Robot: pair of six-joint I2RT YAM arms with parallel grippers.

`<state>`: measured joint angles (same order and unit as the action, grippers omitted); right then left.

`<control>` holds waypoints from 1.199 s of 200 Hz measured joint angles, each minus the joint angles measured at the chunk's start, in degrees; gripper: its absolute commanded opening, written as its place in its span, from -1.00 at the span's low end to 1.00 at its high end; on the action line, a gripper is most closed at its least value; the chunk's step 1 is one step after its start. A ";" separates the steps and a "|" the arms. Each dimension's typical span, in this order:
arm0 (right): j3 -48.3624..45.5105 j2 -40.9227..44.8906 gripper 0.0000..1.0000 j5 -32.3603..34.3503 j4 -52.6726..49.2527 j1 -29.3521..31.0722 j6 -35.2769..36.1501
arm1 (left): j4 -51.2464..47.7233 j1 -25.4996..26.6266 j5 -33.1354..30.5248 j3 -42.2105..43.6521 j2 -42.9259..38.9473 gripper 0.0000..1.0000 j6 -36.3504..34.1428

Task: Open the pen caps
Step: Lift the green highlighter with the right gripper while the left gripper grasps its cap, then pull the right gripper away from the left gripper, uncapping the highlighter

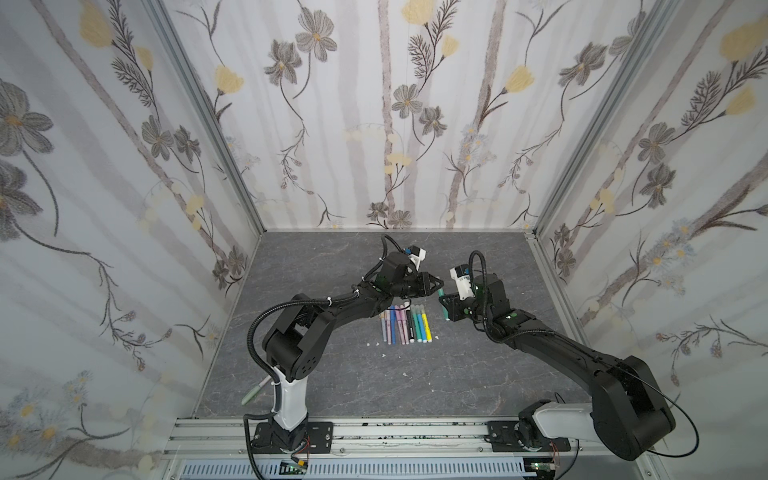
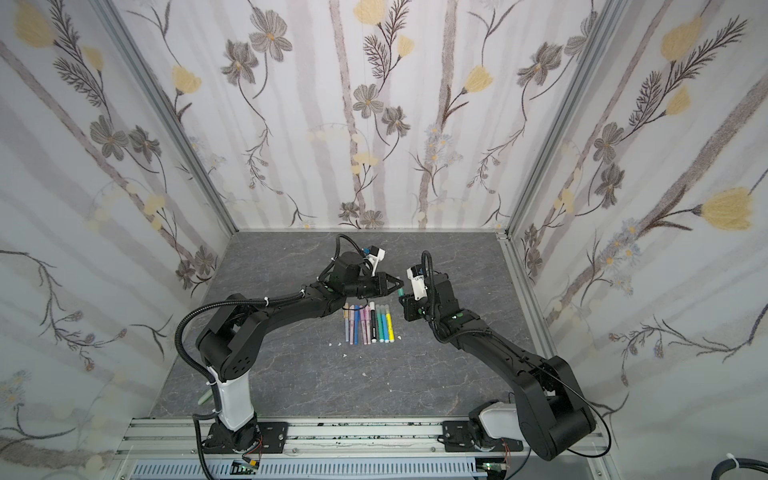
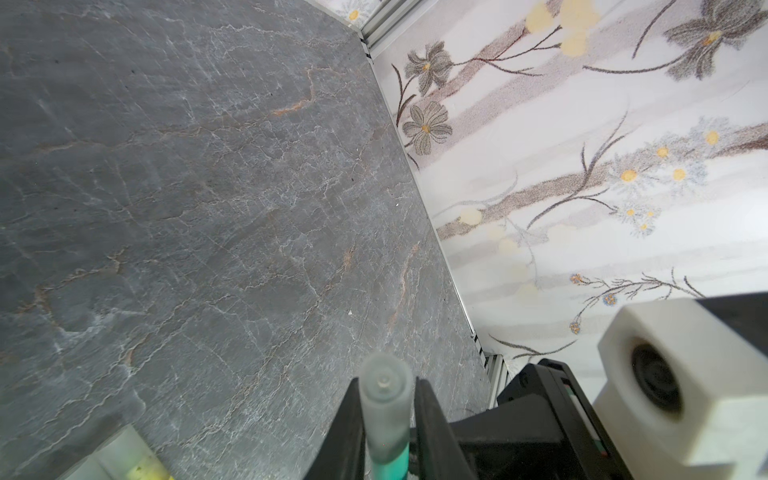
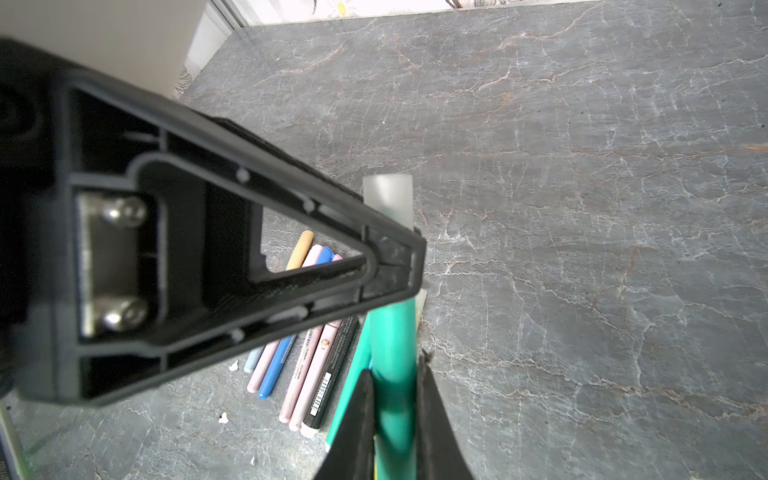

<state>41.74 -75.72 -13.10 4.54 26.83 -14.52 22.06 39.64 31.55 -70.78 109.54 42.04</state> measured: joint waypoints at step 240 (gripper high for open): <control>1.88 -3.54 -1.00 -0.96 0.61 0.39 0.00 | -0.90 -1.03 0.96 -1.16 -0.37 -1.00 -1.40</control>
<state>43.62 -79.26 -14.06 5.15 27.22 -14.52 21.17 38.61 32.51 -71.94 109.16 40.64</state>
